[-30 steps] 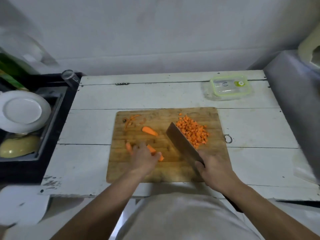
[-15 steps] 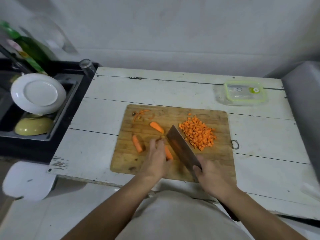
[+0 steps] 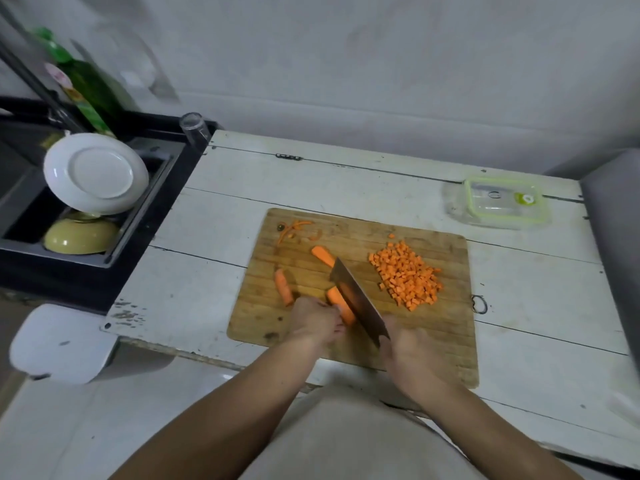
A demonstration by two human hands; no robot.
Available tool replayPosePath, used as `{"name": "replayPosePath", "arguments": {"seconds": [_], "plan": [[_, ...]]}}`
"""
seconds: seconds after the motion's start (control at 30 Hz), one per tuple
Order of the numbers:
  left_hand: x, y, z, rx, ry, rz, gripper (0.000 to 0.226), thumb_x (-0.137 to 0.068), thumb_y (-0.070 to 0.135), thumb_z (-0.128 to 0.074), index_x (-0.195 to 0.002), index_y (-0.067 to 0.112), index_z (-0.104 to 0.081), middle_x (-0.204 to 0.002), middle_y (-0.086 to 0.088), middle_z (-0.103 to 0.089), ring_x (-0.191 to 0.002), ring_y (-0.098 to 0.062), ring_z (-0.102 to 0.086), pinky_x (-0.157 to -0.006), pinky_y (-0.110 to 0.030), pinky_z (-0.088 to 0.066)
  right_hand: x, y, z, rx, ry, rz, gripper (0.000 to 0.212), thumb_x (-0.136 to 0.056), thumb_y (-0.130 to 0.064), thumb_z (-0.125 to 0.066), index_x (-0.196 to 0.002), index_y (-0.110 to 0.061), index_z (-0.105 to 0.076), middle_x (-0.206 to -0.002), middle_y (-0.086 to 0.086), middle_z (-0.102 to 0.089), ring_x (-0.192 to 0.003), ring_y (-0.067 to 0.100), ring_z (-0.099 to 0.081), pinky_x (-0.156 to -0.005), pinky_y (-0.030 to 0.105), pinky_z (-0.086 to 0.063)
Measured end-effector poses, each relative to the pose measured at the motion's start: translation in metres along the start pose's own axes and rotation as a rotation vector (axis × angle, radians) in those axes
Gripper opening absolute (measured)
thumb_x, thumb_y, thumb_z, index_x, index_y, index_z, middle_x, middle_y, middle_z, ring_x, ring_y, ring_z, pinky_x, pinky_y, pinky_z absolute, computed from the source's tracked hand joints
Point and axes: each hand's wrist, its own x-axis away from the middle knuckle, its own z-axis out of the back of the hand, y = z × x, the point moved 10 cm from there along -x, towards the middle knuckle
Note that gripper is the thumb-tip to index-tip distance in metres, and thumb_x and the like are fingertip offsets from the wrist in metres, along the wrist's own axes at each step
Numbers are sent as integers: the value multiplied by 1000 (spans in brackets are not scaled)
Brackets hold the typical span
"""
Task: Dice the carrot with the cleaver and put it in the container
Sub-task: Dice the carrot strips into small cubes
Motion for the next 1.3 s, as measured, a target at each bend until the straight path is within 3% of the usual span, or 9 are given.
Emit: {"name": "replayPosePath", "arguments": {"seconds": [0.07,0.23,0.43,0.6,0.83,0.97,1.1,1.2,1.3], "plan": [[1,1,0,28,-9,22,17,-97,1,-65,-84,7,-55,-82,-19,-68,-78,-31,-72,-68,-37,-62,4,2,7,-34,24,10,20,-102,-33,-43,-121,-24,-45,-85,6,-68,-71,27,-66,-60,40,-55],[0,-1,-2,35,14,26,9,-97,2,-65,-91,6,-60,-84,-20,-69,-77,-32,-74,-76,-44,-64,13,-7,5,63,13,24,16,-102,-25,-39,-118,-24,-43,-87,8,-68,-76,31,-67,-65,46,-56],[-1,1,1,-4,34,23,6,-97,3,-64,-93,7,-63,-90,-23,-72,-75,-31,-74,-66,-42,-65,15,-13,-1,112,-17,20,25,-97,-17,-45,-121,-25,-41,-84,6,-67,-74,31,-67,-61,41,-54],[-3,2,1,-41,32,15,4,-98,4,-62,-98,6,-66,-87,-20,-72,-73,-31,-73,-58,-38,-64,16,-18,-8,171,-72,27,31,-95,-6,-45,-122,-20,-40,-90,7,-69,-79,31,-68,-58,37,-42],[-8,2,-1,-69,10,29,8,-99,6,-61,-104,10,-66,-88,-18,-75,-75,-31,-76,-65,-45,-65,17,-20,-9,200,-112,33,36,-91,-2,-42,-123,-17,-39,-95,8,-70,-86,33,-69,-61,38,-40],[-11,1,-1,-54,-15,26,8,-99,6,-57,-100,9,-65,-86,-20,-75,-74,-33,-76,-66,-47,-65,17,-24,-9,266,-164,51,43,-88,1,-43,-128,-13,-34,-101,8,-69,-94,31,-69,-63,37,-40],[-16,1,-1,-50,-36,42,6,-100,8,-58,-103,8,-64,-85,-20,-75,-73,-32,-76,-59,-39,-64,11,-26,-11,267,-151,38,43,-90,1,-43,-130,-13,-32,-100,6,-69,-92,29,-70,-63,37,-45],[-19,2,-4,-86,-46,42,8,-97,15,-62,-101,11,-68,-85,-18,-76,-72,-34,-76,-63,-47,-65,-4,-30,-14,217,-128,23,41,-94,0,-42,-131,-14,-32,-99,8,-70,-88,31,-71,-69,42,-53],[-25,1,-5,-99,-63,35,14,-93,17,-57,-96,14,-71,-86,-16,-77,-72,-34,-76,-65,-49,-64,-11,-39,-16,228,-116,53,39,-95,-1,-42,-130,-15,-33,-100,9,-70,-89,31,-71,-67,43,-52]]}}
